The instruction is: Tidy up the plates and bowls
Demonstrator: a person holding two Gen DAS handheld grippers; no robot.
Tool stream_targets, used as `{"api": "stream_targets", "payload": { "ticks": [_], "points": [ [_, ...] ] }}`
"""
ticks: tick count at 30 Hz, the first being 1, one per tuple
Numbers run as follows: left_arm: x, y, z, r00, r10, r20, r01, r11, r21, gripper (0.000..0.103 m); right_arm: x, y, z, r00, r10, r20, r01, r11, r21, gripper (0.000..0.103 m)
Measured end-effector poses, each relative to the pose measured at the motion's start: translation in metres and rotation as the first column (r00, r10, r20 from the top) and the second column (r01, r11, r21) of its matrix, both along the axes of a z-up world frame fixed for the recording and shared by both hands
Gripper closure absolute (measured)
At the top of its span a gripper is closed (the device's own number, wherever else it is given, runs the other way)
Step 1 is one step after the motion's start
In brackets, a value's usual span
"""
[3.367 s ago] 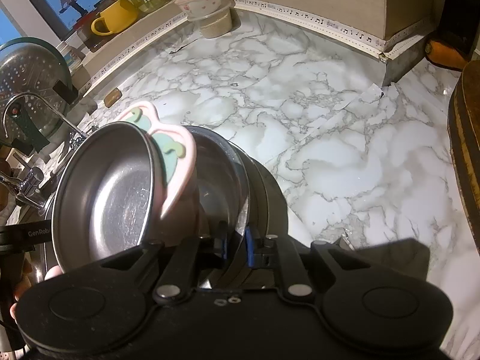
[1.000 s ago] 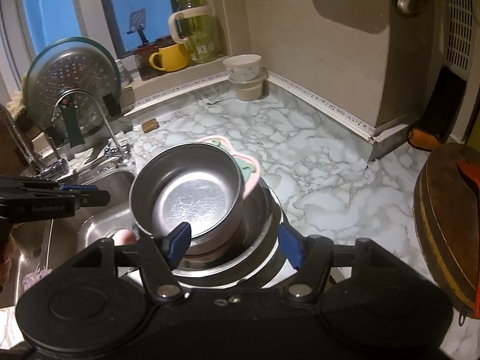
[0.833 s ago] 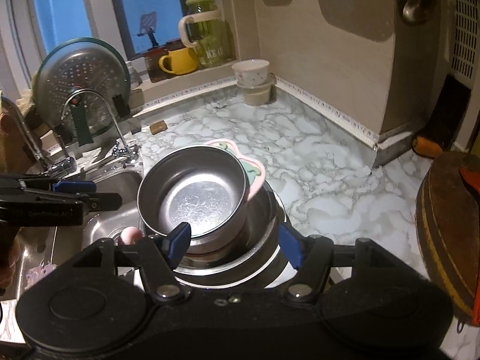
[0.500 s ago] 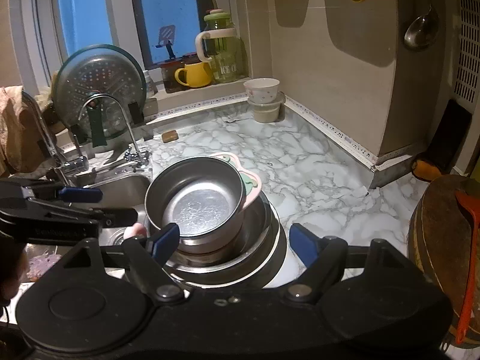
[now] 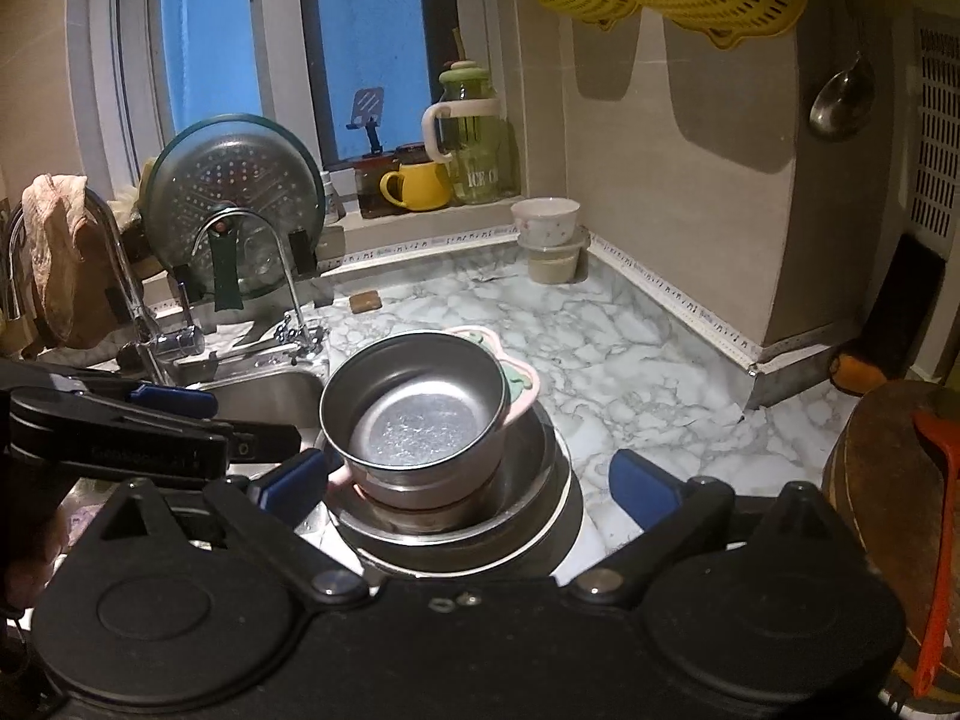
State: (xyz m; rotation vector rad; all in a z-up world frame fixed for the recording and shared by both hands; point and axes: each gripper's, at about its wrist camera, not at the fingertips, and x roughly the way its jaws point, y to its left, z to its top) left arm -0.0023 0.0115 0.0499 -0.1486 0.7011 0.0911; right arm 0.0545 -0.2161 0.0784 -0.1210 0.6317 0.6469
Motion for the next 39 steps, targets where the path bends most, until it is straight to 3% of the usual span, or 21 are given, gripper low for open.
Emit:
{"api": "stream_targets", "payload": {
  "ticks": [5, 15, 27, 39],
  "points": [
    [0.000, 0.001, -0.002, 1.000, -0.010, 0.006, 0.010, 1.000, -0.013, 0.005, -0.002, -0.003, -0.002, 1.000, -0.023, 0.008, 0.023, 1.000, 0.013, 0.000],
    [-0.005, 0.004, 0.001, 0.999, -0.017, 0.039, 0.018, 1.000, -0.025, 0.004, -0.003, -0.005, -0.006, 0.996, -0.083, 0.026, 0.082, 0.996, 0.037, 0.000],
    [-0.005, 0.005, 0.000, 0.999, -0.037, 0.033, 0.037, 0.999, -0.003, 0.004, -0.006, 0.006, -0.005, 0.997, -0.070, 0.022, 0.070, 0.997, 0.027, 0.000],
    [-0.008, 0.003, 0.006, 0.992, -0.083, 0.092, 0.082, 0.997, 0.013, 0.004, -0.005, 0.005, -0.004, 0.994, -0.106, 0.028, 0.105, 0.994, 0.033, 0.000]
  ]
}}
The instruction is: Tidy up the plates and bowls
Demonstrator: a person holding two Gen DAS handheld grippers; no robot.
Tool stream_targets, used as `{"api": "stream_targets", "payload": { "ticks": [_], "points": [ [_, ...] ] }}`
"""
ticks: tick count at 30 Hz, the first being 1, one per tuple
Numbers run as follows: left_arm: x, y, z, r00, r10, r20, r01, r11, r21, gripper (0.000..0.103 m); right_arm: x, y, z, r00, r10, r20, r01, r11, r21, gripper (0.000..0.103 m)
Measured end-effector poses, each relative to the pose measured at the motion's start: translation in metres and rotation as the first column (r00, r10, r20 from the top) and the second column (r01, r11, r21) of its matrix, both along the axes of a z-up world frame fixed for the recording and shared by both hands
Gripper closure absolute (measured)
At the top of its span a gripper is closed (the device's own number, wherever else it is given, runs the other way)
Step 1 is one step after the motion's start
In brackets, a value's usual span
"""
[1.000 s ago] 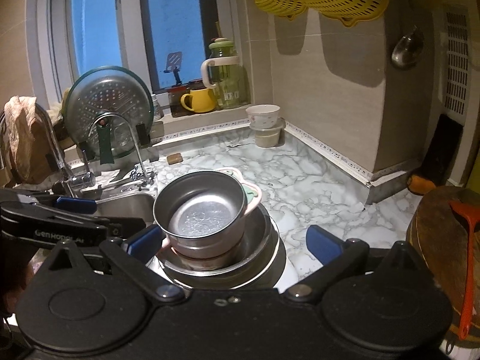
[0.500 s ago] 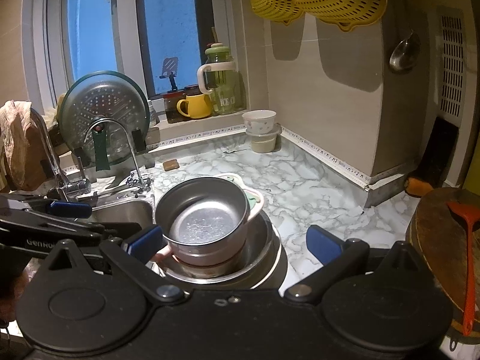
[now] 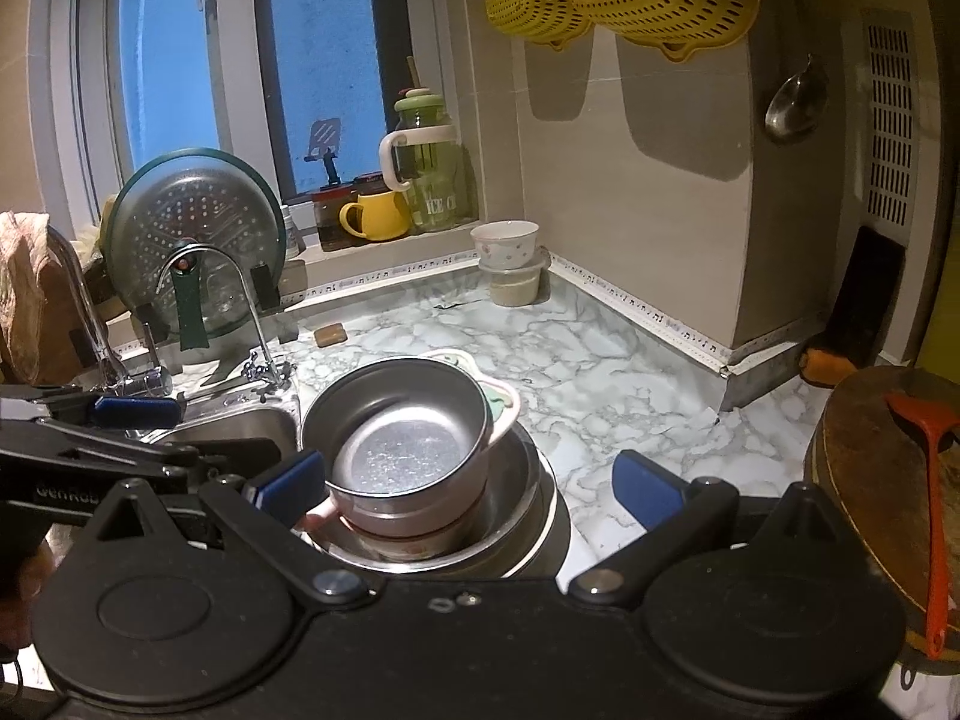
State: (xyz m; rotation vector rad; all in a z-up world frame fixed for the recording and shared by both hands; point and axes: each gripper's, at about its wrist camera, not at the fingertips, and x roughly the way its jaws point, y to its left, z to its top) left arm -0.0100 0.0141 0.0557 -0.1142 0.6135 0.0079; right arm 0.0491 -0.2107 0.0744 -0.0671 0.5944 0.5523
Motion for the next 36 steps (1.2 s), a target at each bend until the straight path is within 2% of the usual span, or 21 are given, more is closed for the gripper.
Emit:
{"api": "stream_targets", "payload": {
  "ticks": [22, 36],
  "points": [
    [0.005, 0.003, 0.003, 1.000, 0.003, 0.020, -0.003, 1.000, -0.023, 0.004, 0.005, -0.004, 0.003, 0.999, -0.043, 0.014, 0.043, 0.999, 0.005, 0.000],
    [0.012, 0.009, -0.003, 1.000, -0.004, -0.016, 0.003, 0.997, -0.077, 0.004, 0.007, -0.001, 0.000, 0.998, -0.062, -0.013, 0.062, 0.998, 0.005, 0.000]
  ]
}}
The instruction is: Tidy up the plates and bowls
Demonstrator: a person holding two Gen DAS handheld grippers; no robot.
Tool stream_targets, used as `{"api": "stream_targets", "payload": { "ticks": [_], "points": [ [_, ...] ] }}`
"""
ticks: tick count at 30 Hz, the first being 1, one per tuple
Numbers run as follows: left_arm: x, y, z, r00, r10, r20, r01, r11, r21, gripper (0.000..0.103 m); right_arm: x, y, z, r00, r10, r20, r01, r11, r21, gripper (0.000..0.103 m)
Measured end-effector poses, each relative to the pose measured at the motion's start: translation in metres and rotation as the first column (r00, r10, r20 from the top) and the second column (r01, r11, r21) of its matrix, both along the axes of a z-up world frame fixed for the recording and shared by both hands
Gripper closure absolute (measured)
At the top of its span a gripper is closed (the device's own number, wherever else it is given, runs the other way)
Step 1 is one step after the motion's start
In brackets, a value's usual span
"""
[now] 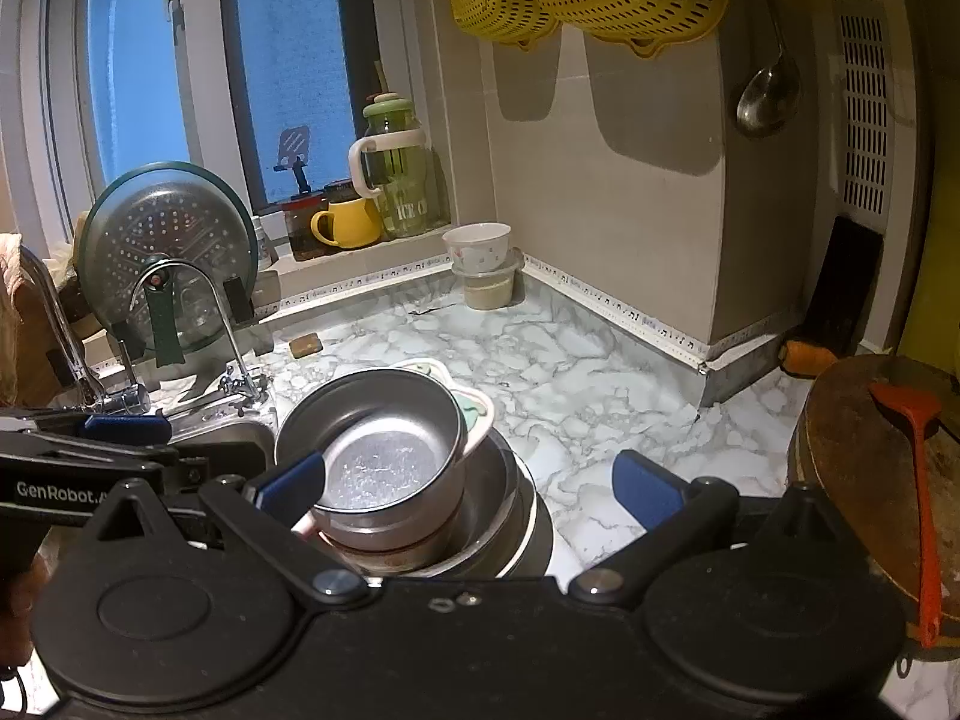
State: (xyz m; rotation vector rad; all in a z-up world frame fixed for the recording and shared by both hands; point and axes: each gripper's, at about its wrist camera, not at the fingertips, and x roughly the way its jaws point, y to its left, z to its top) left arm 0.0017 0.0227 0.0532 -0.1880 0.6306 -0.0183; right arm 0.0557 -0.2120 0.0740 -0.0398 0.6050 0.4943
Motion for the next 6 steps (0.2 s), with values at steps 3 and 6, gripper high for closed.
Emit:
{"api": "stream_targets", "payload": {
  "ticks": [3, 6],
  "points": [
    [0.0018, 0.0010, -0.0026, 1.000, 0.005, -0.027, -0.005, 1.000, -0.021, 0.004, -0.0001, 0.0012, -0.0013, 1.000, -0.007, -0.012, 0.007, 1.000, -0.001, 0.000],
    [0.0040, 0.0015, -0.0059, 0.998, 0.002, -0.056, -0.004, 0.999, -0.035, 0.004, 0.0015, 0.0009, -0.0035, 0.999, -0.001, -0.038, 0.001, 1.000, 0.006, 0.000]
  ]
}}
